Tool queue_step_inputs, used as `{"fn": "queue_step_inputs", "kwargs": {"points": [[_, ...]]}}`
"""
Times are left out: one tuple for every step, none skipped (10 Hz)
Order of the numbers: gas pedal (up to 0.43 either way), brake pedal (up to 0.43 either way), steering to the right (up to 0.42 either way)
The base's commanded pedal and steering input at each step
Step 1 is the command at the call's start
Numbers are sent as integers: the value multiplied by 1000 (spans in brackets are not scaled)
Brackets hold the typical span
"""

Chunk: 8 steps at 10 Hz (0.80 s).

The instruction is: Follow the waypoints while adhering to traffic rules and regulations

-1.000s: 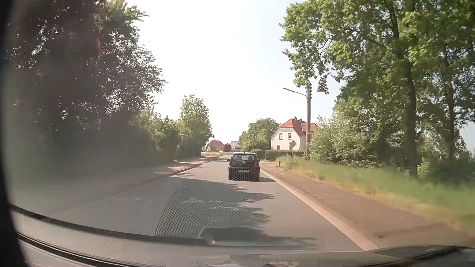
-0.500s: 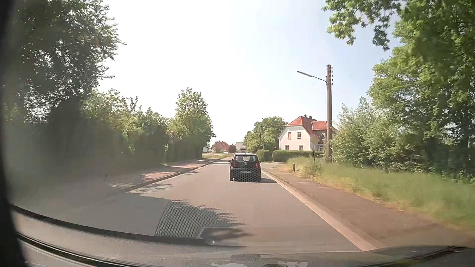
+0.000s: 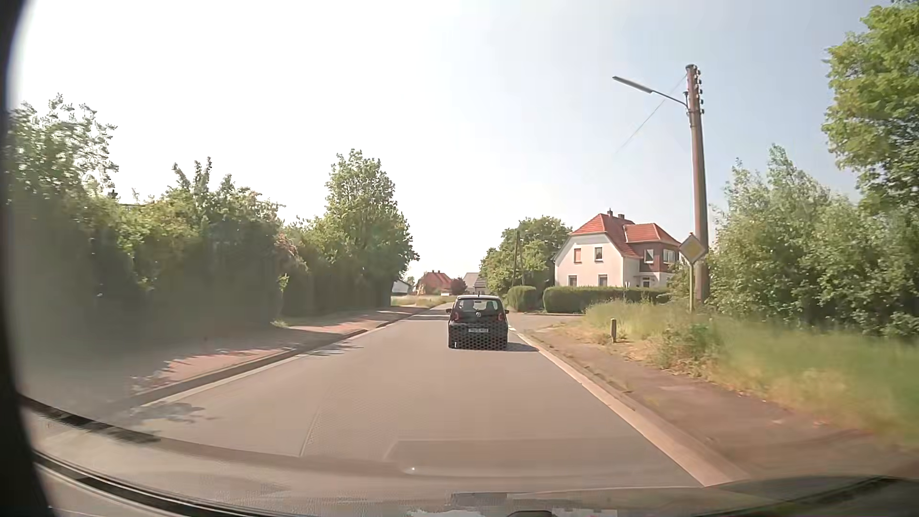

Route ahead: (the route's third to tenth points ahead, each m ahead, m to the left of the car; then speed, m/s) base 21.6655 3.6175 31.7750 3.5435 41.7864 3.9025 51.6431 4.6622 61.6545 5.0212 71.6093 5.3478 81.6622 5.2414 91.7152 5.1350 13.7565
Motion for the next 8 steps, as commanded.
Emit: {"fn": "queue_step_inputs", "kwargs": {"points": [[189,0,-8],[189,0,-7],[189,0,-7],[189,0,-6],[197,0,-7],[220,0,-6],[220,0,-6],[220,0,-6]]}}
